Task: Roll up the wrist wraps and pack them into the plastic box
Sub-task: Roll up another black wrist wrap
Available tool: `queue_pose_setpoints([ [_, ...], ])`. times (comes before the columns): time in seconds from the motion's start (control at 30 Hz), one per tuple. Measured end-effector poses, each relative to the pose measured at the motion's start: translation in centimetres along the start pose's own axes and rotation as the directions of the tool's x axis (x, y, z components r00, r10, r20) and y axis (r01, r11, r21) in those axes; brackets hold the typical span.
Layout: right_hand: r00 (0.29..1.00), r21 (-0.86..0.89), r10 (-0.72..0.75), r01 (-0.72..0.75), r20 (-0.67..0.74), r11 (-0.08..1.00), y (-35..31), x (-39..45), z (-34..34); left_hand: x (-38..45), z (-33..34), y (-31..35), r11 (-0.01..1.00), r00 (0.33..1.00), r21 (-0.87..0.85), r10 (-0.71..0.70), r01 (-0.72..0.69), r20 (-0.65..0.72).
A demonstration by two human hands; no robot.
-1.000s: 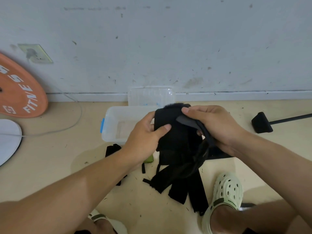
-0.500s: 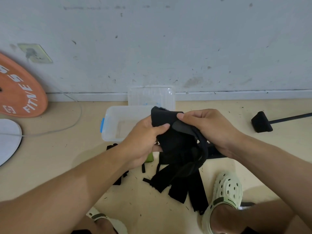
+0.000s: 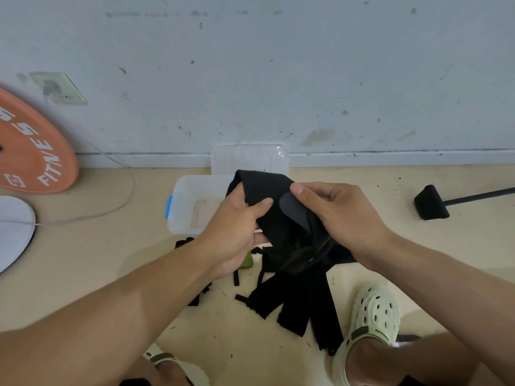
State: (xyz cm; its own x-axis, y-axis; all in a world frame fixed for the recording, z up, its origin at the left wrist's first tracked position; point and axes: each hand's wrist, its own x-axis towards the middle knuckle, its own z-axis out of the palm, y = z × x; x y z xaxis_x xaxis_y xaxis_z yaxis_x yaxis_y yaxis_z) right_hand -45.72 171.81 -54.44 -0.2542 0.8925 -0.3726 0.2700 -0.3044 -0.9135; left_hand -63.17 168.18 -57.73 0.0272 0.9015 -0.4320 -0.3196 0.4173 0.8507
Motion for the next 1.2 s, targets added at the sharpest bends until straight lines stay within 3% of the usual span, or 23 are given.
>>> queue_pose_setpoints([
  [0.17,1.0,0.007,-0.001,0.001,-0.029,1.0,0.3,0.3,-0.1,0.0,0.1,0.1,0.999,1.0,-0.041,-0.009,0.009,0.008],
  [0.23,1.0,-0.037,-0.021,0.021,0.008,0.999,0.1,0.4,-0.4,-0.1,0.2,0.6,0.98,0.994,-0.17,-0.102,0.106,0.035],
  [0.3,0.988,-0.104,-0.057,0.072,0.141,0.992,-0.5,0.4,-1.0,-0.1,-0.1,1.2,0.927,0.971,-0.29,-0.234,0.24,0.056],
  [0.37,0.932,-0.18,-0.109,0.18,0.347,0.967,-1.1,0.1,-1.5,0.1,-0.9,1.5,0.875,0.934,-0.333,-0.353,0.352,0.06],
  [0.47,0.776,-0.23,-0.097,0.3,0.623,0.926,-1.7,-0.2,-2.1,0.5,-1.6,1.5,0.829,0.902,-0.372,-0.427,0.416,0.057],
  [0.6,0.647,-0.414,0.131,0.308,0.751,0.857,-1.4,-0.3,-2.5,0.5,-0.9,1.4,0.878,0.928,-0.327,-0.373,0.351,-0.005],
  [0.67,0.701,-0.56,0.208,0.318,0.682,0.765,-0.8,-0.3,-2.5,0.5,-0.8,1.7,0.912,0.941,-0.268,-0.335,0.311,-0.047],
  [0.73,0.815,-0.659,0.203,0.263,0.543,0.705,-0.1,0.2,-3.0,0.4,-0.9,2.0,0.916,0.94,-0.252,-0.337,0.313,-0.056],
  [0.83,0.923,-0.734,0.19,0.128,0.334,0.667,-0.5,0.6,-3.9,0.4,-1.1,2.2,0.901,0.926,-0.25,-0.375,0.355,-0.035],
  [0.9,0.966,-0.709,0.113,0.09,0.234,0.699,-0.8,0.8,-4.5,0.5,-1.1,2.2,0.886,0.925,-0.3,-0.378,0.353,-0.028],
  [1.03,0.997,-0.568,-0.05,0.077,0.064,0.819,-1.1,0.9,-4.7,0.8,-1.1,2.2,0.82,0.922,-0.448,-0.386,0.356,0.025],
  [1.2,0.988,-0.414,-0.147,0.113,-0.051,0.903,-1.4,0.6,-4.7,0.9,-1.0,2.4,0.868,0.938,-0.369,-0.346,0.332,0.03],
])
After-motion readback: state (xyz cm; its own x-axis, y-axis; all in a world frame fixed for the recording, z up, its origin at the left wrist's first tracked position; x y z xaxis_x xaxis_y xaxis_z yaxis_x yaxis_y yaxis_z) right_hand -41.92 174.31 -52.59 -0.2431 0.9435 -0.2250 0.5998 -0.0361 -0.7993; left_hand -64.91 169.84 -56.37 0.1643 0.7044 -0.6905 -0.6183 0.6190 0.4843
